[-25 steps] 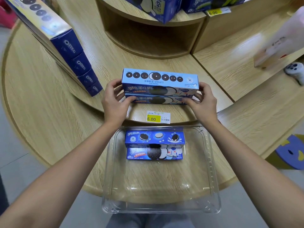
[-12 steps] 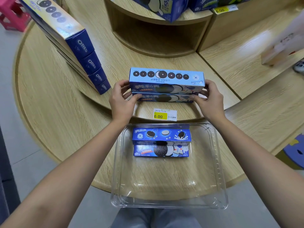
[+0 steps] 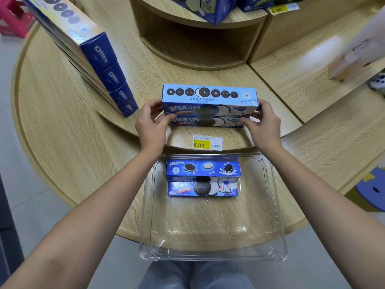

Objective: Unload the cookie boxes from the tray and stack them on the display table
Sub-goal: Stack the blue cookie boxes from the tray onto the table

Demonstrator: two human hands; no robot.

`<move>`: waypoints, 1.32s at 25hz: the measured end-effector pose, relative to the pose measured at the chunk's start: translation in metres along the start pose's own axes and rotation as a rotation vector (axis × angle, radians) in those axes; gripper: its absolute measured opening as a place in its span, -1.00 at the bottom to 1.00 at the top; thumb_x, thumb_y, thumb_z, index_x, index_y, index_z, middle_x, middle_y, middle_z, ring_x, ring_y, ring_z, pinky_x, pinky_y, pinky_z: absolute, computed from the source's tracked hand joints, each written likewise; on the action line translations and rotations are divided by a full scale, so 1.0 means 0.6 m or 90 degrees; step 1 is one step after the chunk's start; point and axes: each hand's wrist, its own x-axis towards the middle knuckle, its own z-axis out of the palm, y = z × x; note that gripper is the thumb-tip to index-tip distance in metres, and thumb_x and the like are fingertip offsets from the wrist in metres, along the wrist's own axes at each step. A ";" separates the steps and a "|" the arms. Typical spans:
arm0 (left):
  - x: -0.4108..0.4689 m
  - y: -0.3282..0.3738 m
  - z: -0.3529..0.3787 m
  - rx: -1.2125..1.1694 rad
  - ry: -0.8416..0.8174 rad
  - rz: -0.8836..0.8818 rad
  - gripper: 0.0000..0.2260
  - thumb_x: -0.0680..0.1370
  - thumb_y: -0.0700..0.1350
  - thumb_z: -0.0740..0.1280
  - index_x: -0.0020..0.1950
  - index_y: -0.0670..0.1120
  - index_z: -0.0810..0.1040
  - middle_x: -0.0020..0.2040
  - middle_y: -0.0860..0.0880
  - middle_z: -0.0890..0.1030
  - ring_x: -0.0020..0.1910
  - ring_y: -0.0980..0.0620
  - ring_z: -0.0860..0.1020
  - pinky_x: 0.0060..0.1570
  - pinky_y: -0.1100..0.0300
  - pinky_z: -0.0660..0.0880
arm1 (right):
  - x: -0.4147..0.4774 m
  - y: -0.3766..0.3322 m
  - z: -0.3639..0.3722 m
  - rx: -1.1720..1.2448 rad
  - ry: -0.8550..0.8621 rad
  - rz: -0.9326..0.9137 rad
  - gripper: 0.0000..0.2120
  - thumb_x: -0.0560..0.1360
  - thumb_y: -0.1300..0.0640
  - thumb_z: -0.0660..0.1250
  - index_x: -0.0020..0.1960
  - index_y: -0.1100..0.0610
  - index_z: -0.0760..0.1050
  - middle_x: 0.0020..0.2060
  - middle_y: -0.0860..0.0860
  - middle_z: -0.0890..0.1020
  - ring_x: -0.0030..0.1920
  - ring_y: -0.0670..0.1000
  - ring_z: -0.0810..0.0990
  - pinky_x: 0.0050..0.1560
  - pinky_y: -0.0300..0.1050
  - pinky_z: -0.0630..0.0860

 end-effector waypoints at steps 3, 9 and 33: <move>0.005 -0.008 0.000 0.036 -0.001 0.008 -0.63 0.33 -0.27 0.47 0.11 -0.14 0.53 0.06 -0.14 0.62 0.03 0.03 0.61 0.03 0.24 0.56 | -0.002 0.001 0.001 -0.011 0.005 -0.006 -0.53 0.40 0.30 0.40 0.27 0.18 0.37 0.04 -0.07 0.53 0.03 -0.10 0.55 -0.12 -0.55 0.45; -0.010 0.007 0.005 0.000 -0.002 -0.006 -0.57 0.35 -0.31 0.46 0.19 -0.21 0.49 0.10 -0.10 0.54 0.03 0.14 0.56 0.01 0.36 0.53 | -0.015 0.000 0.006 0.004 0.009 0.006 -0.48 0.42 0.25 0.40 0.33 0.15 0.32 0.12 -0.06 0.52 0.10 -0.15 0.50 0.11 -0.23 0.53; -0.325 -0.094 -0.045 0.252 -0.204 -0.443 -0.35 0.41 -0.07 0.42 0.41 -0.19 0.24 0.30 -0.18 0.46 0.31 -0.18 0.40 0.29 -0.08 0.36 | -0.260 0.137 0.076 -0.004 -0.096 0.483 -0.36 0.31 -0.06 0.40 0.29 0.14 0.29 0.11 0.18 0.57 0.13 0.20 0.57 0.17 0.21 0.49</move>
